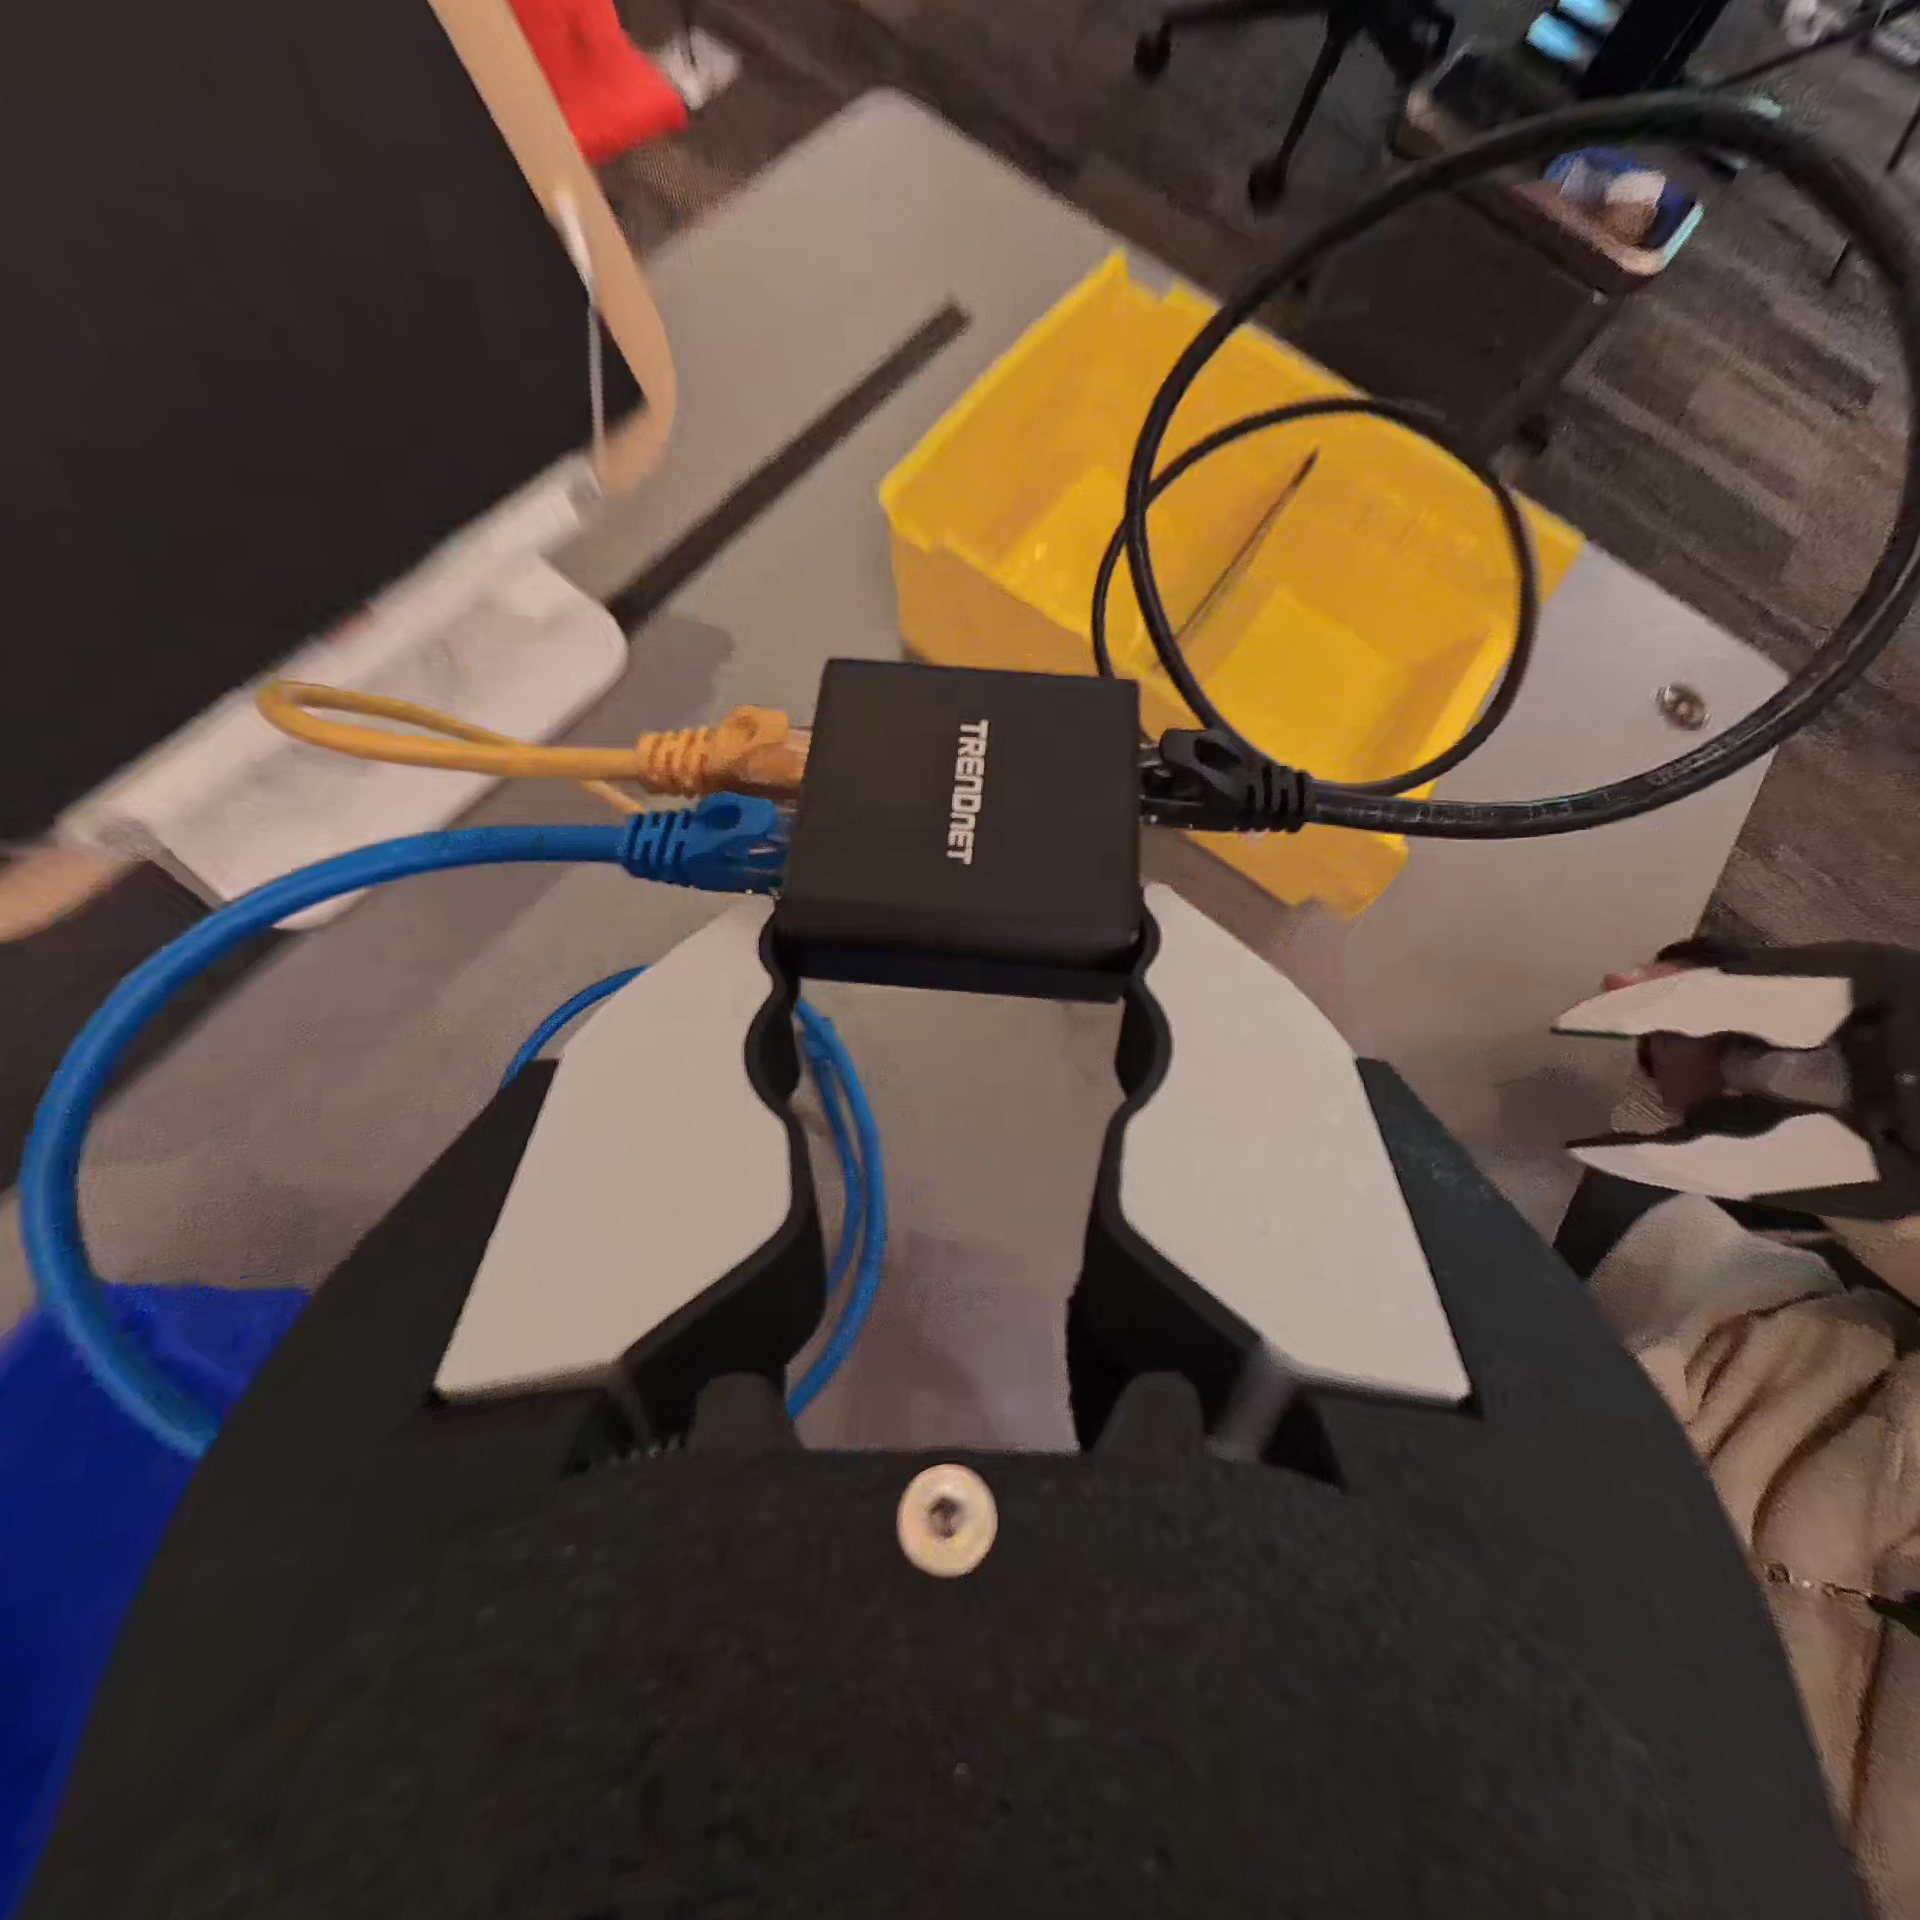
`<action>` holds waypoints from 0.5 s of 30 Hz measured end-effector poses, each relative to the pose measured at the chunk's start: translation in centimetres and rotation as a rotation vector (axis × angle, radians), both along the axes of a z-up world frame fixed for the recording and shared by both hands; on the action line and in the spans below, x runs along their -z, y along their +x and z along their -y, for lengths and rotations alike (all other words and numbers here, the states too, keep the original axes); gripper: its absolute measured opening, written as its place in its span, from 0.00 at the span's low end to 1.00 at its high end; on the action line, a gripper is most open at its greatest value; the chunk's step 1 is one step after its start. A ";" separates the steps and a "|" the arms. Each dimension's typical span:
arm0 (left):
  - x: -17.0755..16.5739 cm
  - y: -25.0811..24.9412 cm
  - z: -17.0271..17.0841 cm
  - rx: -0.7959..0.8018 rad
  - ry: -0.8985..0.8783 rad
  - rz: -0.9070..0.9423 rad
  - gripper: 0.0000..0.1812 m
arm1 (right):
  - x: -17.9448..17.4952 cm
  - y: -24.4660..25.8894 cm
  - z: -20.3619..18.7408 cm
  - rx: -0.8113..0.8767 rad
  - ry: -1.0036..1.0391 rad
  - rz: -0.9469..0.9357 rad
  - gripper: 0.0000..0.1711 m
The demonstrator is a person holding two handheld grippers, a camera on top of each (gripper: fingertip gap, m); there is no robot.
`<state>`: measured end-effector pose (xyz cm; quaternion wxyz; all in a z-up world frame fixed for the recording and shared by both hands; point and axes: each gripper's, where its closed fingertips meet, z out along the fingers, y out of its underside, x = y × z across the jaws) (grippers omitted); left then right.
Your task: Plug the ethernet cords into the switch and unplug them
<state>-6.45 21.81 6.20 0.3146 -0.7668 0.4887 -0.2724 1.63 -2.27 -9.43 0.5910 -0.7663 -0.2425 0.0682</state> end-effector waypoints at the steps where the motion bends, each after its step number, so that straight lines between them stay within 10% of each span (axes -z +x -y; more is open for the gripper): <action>1: 2.2 0.0 0.2 -0.009 -0.034 -0.030 0.33 | -0.8 -0.4 0.0 -0.028 0.035 0.029 0.26; 9: 11.3 -1.5 2.6 -0.055 -0.183 -0.204 0.33 | -9.9 -3.1 -7.3 -0.151 0.280 0.452 0.27; 15: 13.1 -3.8 4.4 -0.105 -0.189 -0.240 0.33 | -6.2 -6.1 -15.4 -0.115 0.192 0.601 0.27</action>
